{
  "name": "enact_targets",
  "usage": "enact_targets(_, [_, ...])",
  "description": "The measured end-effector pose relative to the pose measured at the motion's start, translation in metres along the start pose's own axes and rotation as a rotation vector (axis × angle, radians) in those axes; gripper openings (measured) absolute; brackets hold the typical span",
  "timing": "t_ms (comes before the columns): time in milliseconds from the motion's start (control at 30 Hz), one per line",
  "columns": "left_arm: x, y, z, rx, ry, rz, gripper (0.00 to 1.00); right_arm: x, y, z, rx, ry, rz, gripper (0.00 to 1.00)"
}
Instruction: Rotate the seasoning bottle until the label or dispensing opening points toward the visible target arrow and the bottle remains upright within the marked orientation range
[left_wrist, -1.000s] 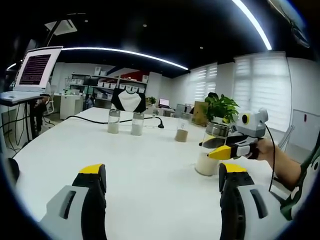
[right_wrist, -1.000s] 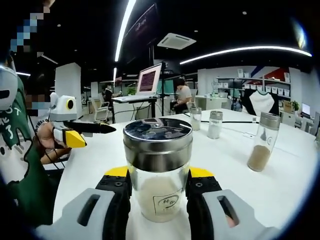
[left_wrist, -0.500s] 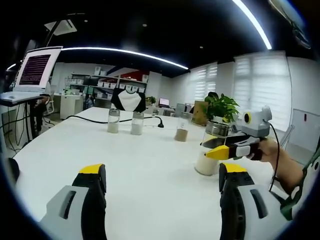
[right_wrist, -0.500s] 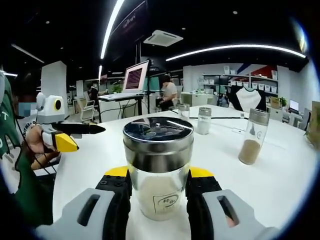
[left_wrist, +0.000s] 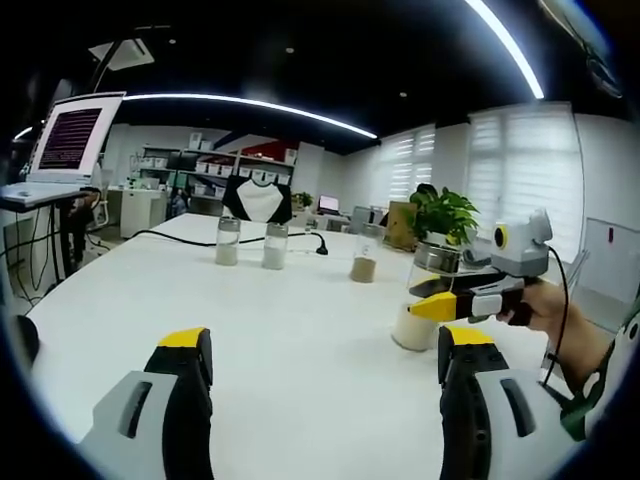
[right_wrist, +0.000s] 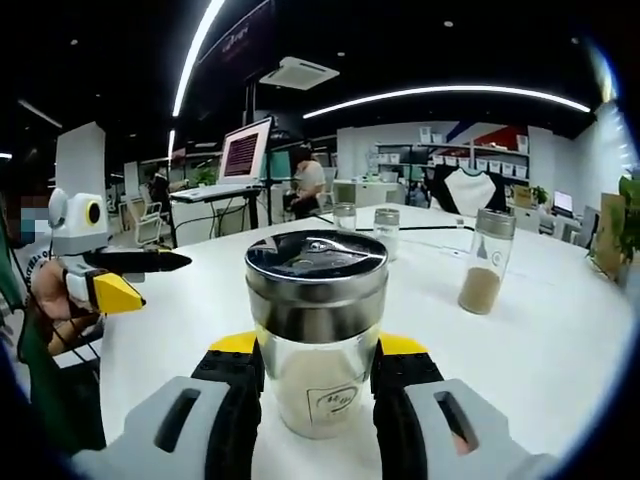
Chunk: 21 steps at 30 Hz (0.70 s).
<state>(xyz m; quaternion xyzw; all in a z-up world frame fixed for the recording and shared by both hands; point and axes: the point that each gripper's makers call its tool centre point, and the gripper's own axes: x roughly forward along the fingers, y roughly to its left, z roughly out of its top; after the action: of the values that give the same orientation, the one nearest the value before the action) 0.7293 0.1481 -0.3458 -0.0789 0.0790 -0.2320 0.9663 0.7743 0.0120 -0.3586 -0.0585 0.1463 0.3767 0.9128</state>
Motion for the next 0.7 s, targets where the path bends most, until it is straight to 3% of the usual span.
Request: enact_targets(700, [0.0,0.0001,0.0001,-0.002,0.0,-0.001,0.98,-0.0024,-0.0039,-0.0025,0.047,0.001,-0.147,0.4])
